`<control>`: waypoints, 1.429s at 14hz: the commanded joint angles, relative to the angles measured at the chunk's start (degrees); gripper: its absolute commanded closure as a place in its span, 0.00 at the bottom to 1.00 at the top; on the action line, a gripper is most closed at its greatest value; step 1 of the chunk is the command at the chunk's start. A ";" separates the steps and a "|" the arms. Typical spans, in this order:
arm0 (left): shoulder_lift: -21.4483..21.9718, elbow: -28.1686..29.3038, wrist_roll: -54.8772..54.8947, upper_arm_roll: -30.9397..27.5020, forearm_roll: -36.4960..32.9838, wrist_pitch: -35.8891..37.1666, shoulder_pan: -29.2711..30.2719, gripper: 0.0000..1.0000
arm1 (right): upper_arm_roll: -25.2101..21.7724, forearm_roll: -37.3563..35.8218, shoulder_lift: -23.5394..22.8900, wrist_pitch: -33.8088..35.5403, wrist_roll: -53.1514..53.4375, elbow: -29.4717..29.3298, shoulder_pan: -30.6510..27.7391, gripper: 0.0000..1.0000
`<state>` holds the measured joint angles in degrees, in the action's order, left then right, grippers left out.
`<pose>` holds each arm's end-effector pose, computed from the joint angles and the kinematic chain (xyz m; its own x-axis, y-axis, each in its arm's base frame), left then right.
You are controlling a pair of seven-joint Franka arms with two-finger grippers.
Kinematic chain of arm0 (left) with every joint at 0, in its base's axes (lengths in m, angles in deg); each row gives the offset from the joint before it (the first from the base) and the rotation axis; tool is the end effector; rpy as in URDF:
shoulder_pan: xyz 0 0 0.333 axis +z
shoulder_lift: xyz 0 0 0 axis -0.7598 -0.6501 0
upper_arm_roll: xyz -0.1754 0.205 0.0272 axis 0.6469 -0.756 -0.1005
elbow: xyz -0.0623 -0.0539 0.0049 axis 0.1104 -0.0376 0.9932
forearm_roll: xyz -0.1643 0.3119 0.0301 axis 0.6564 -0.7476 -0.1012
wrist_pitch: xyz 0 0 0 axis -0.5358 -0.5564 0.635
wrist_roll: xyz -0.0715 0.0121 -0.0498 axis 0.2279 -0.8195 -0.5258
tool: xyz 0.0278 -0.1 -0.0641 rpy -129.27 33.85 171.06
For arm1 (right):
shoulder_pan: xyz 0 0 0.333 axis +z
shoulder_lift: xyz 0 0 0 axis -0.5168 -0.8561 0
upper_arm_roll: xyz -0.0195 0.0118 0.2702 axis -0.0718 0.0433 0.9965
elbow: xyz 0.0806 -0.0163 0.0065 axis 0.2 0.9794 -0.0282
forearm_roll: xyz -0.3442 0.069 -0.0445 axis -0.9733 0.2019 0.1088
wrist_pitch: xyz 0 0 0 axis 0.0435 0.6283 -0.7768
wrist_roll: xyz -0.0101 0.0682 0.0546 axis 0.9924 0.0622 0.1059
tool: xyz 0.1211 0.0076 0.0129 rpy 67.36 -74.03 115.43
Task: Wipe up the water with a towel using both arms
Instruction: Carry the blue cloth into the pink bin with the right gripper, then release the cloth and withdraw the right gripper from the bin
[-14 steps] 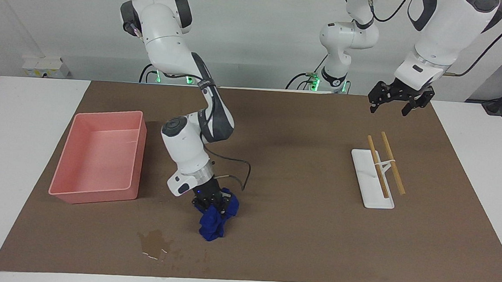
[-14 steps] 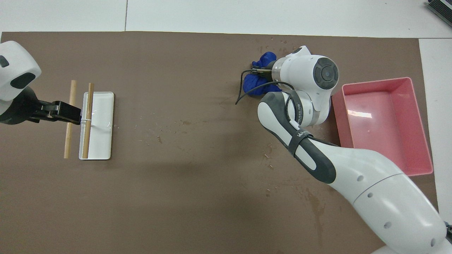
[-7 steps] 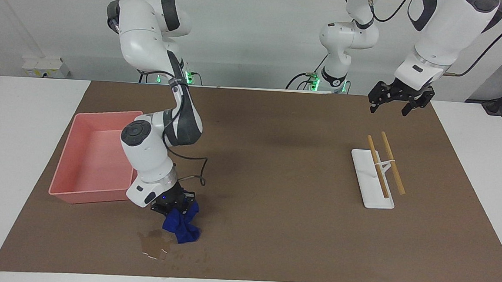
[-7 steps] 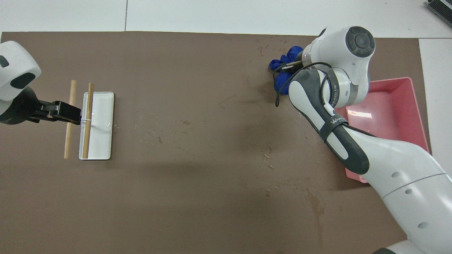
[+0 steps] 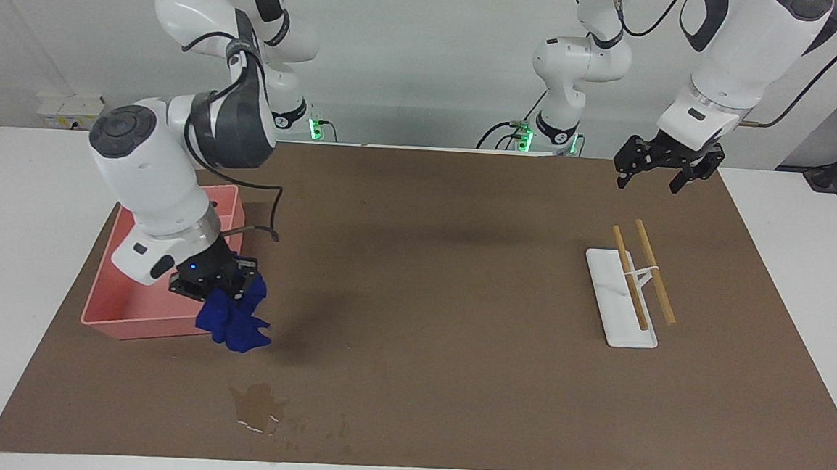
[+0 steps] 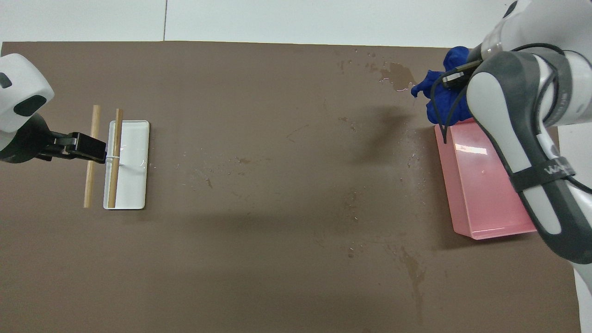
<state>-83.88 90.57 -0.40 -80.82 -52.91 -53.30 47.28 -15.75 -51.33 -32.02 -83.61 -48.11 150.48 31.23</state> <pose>0.5041 -0.0721 0.5561 0.9923 -0.1175 -0.0402 -0.1171 -0.9930 0.0117 0.6466 0.0339 0.4535 0.9609 0.2640 0.0832 0.2639 -0.9645 0.0130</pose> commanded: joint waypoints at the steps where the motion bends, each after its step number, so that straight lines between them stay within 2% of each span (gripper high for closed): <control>1: 0.96 0.99 0.15 0.21 -1.28 0.51 0.15 0.00 | 0.77 -4.23 2.60 1.20 -8.29 3.86 -5.71 1.00; 4: 0.96 0.99 0.15 0.21 -1.28 0.51 0.15 0.00 | 0.86 -3.97 5.58 -0.55 -14.30 10.64 -11.35 1.00; 5: 1.05 0.99 0.15 0.21 -1.28 0.51 0.15 0.00 | 0.86 -3.97 6.20 -0.99 -13.78 12.04 -11.54 0.55; 6: 0.96 0.99 0.15 0.21 -1.28 0.51 0.15 0.00 | 0.86 -3.89 6.55 -1.09 -13.77 12.58 -11.89 0.01; 8: 1.05 0.99 0.15 0.21 -1.28 0.51 0.15 0.00 | 1.12 -3.45 7.34 -0.13 -13.77 12.32 -12.33 0.00; 9: 0.96 0.99 0.15 0.21 -1.28 0.51 0.15 0.00 | 1.21 -3.45 9.61 0.75 -13.69 12.41 -11.63 0.00; 11: 0.96 0.99 0.15 0.21 -1.28 0.51 0.15 0.00 | 1.48 -3.45 14.88 6.00 -10.20 12.23 -9.01 0.00; 15: 0.96 0.99 0.15 0.21 -1.20 0.51 0.15 0.00 | 1.65 -0.21 22.71 17.79 6.84 12.23 -3.90 0.00; 20: 1.05 0.99 0.15 0.21 -1.28 0.51 0.15 0.00 | 1.65 0.16 29.22 25.52 9.16 12.84 -2.84 0.00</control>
<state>-83.88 90.57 -0.40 -80.82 -52.92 -53.30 47.28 -14.16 -52.48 -6.00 -60.24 -40.10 160.72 29.17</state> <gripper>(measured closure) 0.000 0.000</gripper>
